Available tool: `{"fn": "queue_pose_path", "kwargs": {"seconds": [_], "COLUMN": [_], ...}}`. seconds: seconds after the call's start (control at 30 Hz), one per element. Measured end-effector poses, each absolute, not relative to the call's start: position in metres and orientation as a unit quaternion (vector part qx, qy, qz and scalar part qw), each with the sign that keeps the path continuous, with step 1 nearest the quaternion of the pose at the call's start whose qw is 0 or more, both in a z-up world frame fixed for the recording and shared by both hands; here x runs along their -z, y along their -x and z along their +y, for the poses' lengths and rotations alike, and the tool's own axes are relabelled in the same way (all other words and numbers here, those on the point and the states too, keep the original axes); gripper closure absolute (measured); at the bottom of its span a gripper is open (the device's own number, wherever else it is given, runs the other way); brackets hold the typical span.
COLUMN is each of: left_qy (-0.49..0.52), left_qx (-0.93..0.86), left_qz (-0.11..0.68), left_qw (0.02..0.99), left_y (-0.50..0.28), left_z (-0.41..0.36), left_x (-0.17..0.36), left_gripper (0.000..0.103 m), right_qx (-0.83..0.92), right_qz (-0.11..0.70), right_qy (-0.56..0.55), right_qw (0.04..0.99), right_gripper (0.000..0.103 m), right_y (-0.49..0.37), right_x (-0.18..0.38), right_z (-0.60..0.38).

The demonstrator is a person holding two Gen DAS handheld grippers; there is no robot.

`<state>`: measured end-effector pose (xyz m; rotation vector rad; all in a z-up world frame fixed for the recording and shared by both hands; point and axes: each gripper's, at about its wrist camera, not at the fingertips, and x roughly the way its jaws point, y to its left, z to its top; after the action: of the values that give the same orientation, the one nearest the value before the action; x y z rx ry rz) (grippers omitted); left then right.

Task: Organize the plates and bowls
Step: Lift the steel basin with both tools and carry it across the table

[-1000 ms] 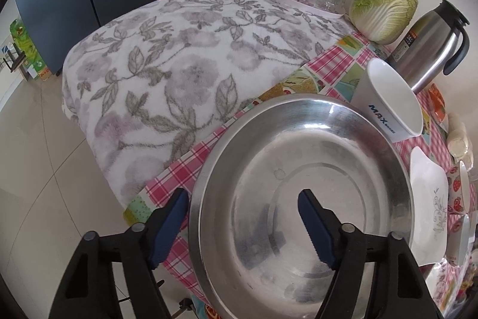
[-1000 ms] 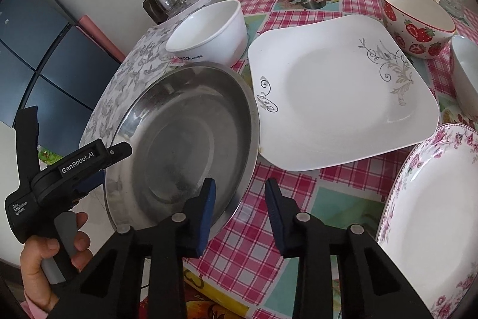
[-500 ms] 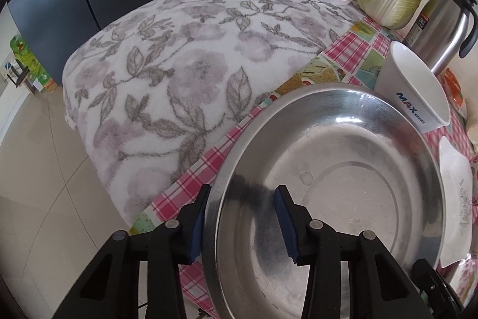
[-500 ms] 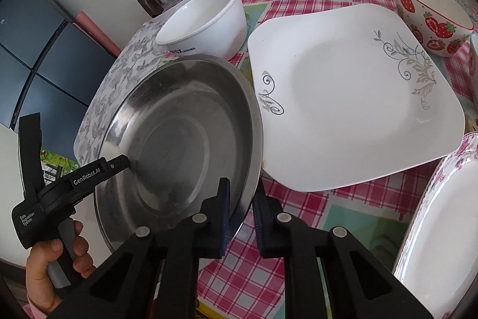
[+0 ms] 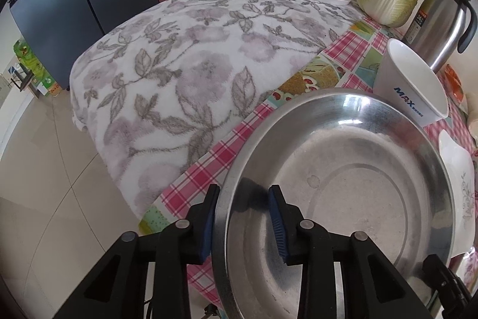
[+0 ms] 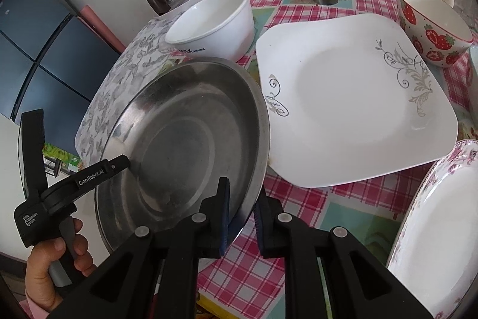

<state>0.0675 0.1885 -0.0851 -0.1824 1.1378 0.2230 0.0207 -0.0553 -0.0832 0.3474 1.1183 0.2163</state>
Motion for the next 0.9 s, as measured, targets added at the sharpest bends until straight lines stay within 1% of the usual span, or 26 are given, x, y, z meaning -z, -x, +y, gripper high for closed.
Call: {"fn": "queue_pose_path", "kwargs": {"seconds": [0.37,0.63,0.9], "left_qy": [0.111,0.091,0.068], "left_qx": [-0.102,-0.094,-0.057], "left_qz": [0.514,0.476,0.452], "left_qw": [0.845,0.87,0.888], "left_y": [-0.051,-0.046,-0.055], "left_z": [0.186,0.165,0.12], "left_x": [0.061,0.017,-0.025], "left_gripper": [0.07,0.07,0.07], "right_qx": [-0.119,-0.123,-0.1], "right_qz": [0.496,0.455,0.408], "right_qy": [-0.142,-0.143,-0.188], "right_qw": [0.848,0.87,0.888], "right_gripper": [0.086,0.084,0.083], "right_y": [-0.012,0.002,0.014], "right_x": [0.054,0.021,-0.007], "right_z": [-0.06,-0.076,-0.12]}}
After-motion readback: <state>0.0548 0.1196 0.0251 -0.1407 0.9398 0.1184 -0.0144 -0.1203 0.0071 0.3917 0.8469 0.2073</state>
